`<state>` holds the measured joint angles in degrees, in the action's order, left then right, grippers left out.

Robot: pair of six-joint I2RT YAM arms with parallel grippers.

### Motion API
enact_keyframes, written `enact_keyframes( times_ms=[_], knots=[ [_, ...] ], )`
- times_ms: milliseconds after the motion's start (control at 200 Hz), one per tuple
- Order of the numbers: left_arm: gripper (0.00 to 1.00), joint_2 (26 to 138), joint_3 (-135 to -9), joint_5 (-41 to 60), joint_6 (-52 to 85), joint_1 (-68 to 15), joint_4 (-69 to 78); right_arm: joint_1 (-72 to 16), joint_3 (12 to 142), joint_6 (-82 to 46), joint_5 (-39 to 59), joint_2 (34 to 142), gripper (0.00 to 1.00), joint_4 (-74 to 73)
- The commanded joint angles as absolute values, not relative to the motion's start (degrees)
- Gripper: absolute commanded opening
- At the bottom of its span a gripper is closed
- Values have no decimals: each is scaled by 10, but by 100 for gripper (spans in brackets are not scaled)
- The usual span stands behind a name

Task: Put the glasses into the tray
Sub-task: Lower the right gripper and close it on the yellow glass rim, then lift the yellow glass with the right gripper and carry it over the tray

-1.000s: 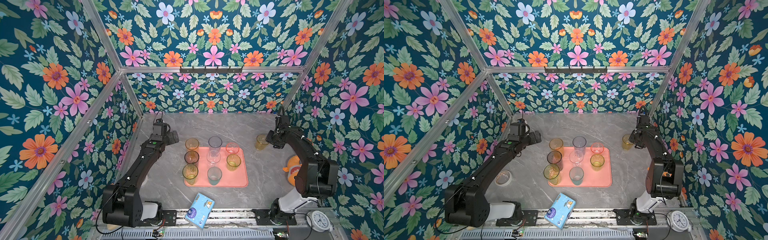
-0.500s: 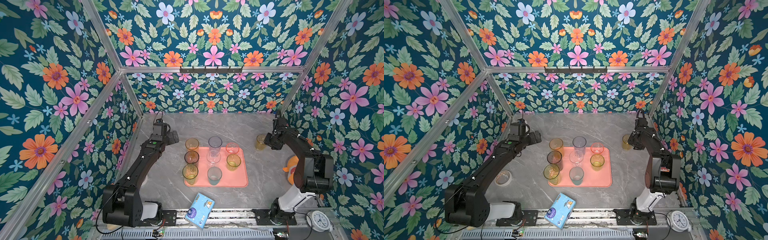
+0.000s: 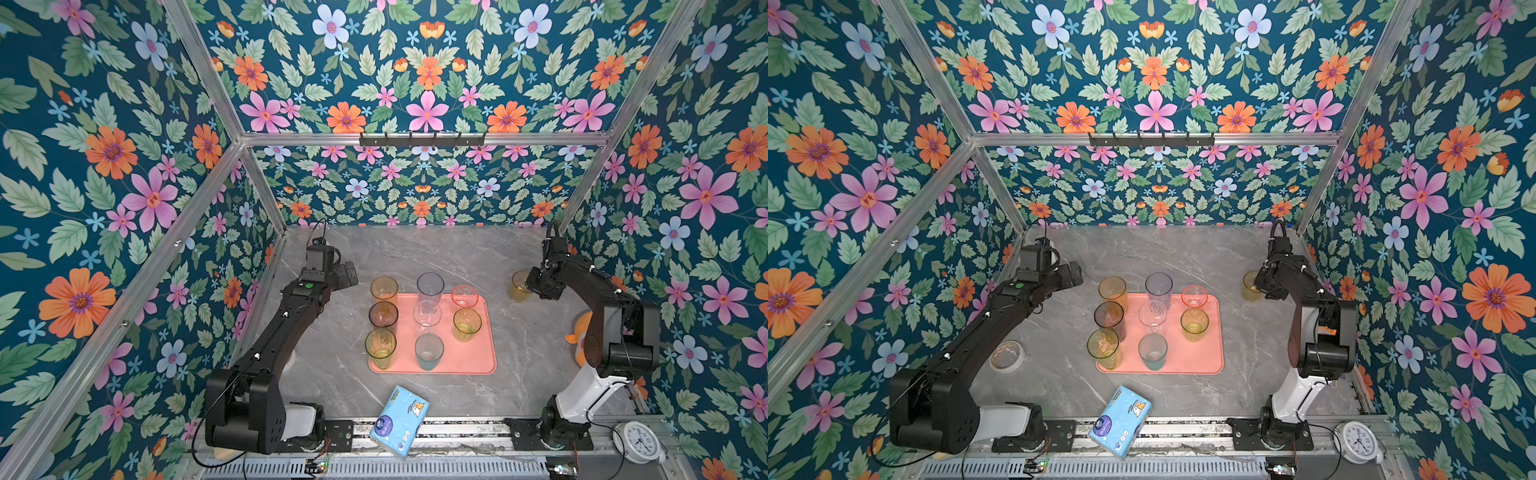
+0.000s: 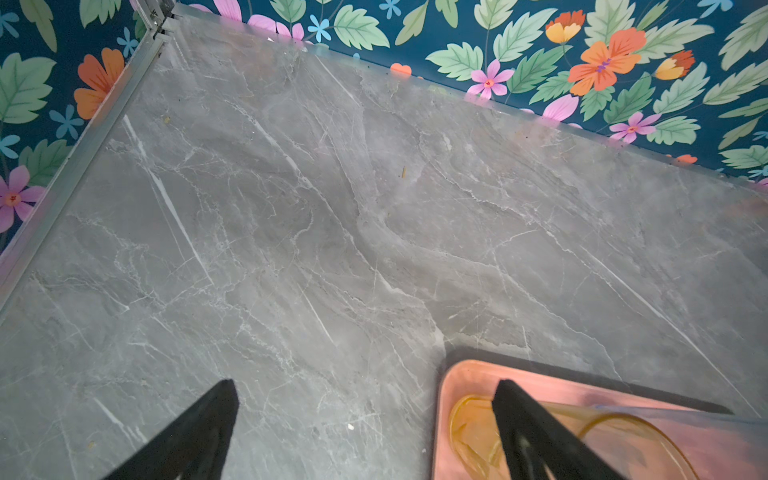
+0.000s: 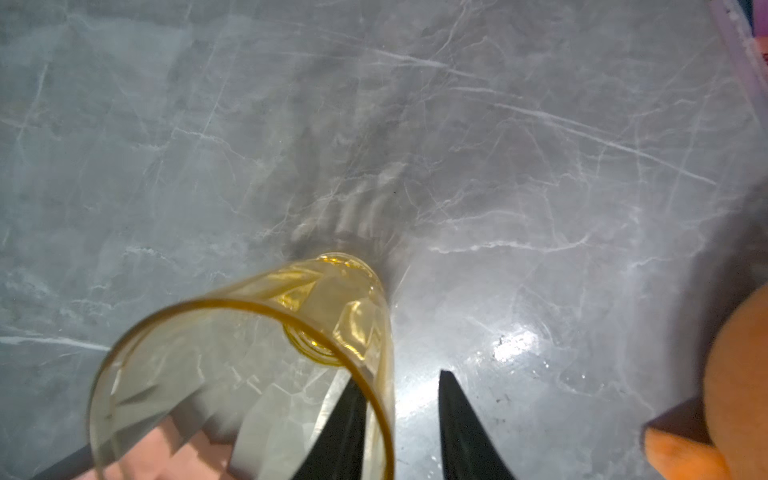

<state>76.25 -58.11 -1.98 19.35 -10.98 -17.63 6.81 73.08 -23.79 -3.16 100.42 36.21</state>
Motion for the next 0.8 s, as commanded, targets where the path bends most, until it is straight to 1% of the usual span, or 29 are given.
enact_keyframes(
  times_ms=[0, 470, 795],
  knots=[
    [99, 763, -584, -20, 188, -109, -170, 68, 733, -240, -29, 1007, 28, 361],
    [99, 764, -586, -20, 187, -109, -172, 68, 742, -237, -25, 1005, 21, 366],
    [99, 766, -589, -21, 185, -109, -175, 68, 752, -233, -22, 1009, 10, 374]
  ],
)
